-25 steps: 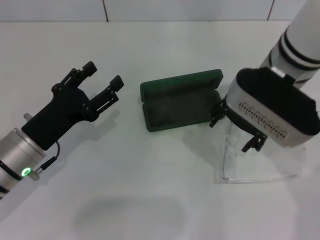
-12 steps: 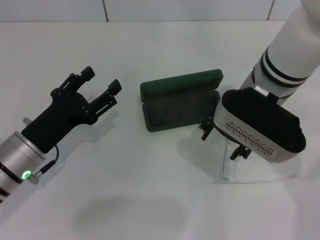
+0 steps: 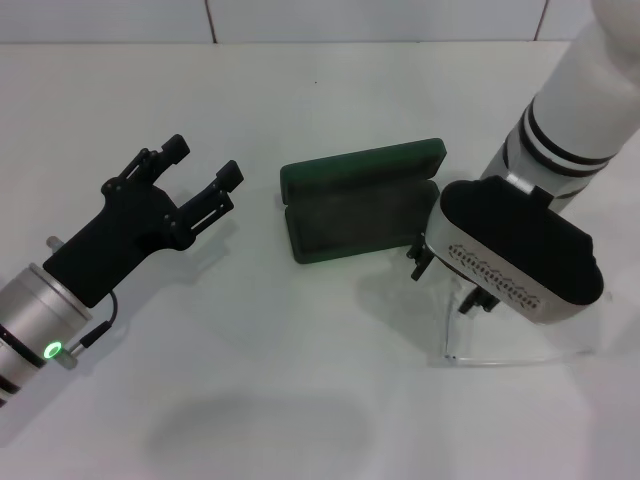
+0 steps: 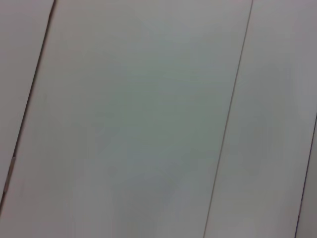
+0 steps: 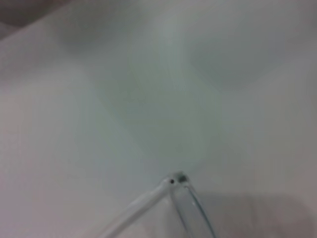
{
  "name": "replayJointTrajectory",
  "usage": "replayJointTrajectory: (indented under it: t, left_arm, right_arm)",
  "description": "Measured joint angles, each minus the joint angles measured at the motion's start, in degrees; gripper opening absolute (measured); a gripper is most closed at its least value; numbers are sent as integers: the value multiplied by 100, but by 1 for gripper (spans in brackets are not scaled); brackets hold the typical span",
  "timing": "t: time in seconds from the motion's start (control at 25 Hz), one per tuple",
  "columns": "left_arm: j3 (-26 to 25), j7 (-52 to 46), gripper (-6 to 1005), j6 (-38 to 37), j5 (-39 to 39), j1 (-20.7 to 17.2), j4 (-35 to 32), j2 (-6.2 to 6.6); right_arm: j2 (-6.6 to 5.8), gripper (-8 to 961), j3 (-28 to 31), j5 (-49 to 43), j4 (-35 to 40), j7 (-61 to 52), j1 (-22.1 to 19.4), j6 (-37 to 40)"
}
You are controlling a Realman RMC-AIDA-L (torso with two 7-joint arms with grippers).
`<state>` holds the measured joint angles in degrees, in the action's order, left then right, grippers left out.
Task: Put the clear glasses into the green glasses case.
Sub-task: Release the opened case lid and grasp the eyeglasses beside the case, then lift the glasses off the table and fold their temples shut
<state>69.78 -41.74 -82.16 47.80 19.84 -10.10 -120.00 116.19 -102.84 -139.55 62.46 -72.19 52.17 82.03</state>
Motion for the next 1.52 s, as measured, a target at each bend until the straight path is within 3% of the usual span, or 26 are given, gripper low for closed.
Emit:
replayJointTrajectory:
  t: [0.48, 0.8, 1.16, 1.44, 1.52]
  left_arm:
    - [0, -12, 837, 0, 1, -21, 10, 4]
    - [0, -50, 835, -99, -36, -84, 15, -4]
    - [20, 31, 833, -837, -65, -216, -21, 6]
    - [46, 338, 832, -1471, 9, -272, 4, 26]
    - [49, 353, 831, -1528, 79, -272, -22, 27]
  right_arm:
    - [0, 383, 242, 70, 15, -55, -19, 111]
    - [-14, 140, 1151, 274, 110, -9, -227, 389]
    - [-55, 99, 3162, 1640, -301, 487, -836, 384]
    - [-108, 94, 5102, 2713, -1795, 541, -850, 339]
    - [-132, 91, 5386, 2824, -2036, 479, -842, 395]
